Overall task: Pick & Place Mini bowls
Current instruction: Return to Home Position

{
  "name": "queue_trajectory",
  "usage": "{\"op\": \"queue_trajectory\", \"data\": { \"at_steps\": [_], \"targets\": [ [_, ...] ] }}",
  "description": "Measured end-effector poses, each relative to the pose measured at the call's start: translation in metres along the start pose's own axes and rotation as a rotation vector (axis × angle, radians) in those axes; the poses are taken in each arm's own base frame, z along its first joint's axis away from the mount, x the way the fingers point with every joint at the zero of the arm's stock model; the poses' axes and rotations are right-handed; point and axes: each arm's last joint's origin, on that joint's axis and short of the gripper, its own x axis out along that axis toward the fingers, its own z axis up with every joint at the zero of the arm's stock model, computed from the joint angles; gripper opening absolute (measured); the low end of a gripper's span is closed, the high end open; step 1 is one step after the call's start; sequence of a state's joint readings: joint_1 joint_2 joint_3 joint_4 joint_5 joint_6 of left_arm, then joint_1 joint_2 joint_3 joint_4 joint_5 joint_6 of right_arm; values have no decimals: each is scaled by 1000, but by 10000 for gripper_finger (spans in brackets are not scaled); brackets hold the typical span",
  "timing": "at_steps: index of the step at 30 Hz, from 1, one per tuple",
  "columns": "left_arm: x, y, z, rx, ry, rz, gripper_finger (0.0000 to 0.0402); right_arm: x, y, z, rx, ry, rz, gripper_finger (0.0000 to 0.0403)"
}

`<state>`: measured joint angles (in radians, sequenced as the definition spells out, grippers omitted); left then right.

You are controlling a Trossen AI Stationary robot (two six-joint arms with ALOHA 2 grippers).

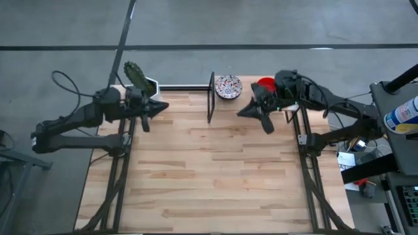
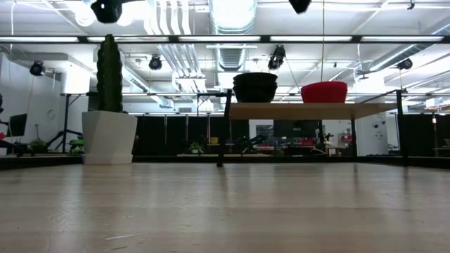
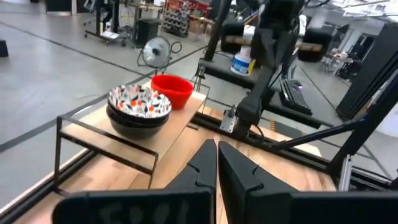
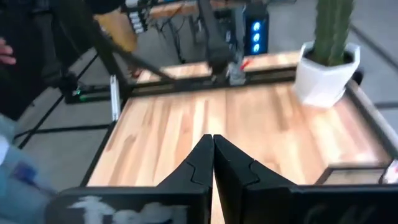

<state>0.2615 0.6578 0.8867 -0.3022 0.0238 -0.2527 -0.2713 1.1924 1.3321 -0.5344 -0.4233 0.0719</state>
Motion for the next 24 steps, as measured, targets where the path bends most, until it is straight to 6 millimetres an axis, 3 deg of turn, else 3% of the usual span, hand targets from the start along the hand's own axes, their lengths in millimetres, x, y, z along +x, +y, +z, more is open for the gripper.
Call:
{"op": "queue_trajectory", "data": {
  "at_steps": [10, 18, 24],
  "targets": [
    [-15, 9, -39, -58, -67, -51, 10, -1, 9, -55, -5, -187, 81, 8],
    [-28, 14, -60, -63, -93, -60, 10, -11, 3, -122, 61, -75, -77, 9],
    [-32, 17, -74, -60, -118, -74, 10, -14, 1, -149, 64, -227, -51, 9]
  ]
}}
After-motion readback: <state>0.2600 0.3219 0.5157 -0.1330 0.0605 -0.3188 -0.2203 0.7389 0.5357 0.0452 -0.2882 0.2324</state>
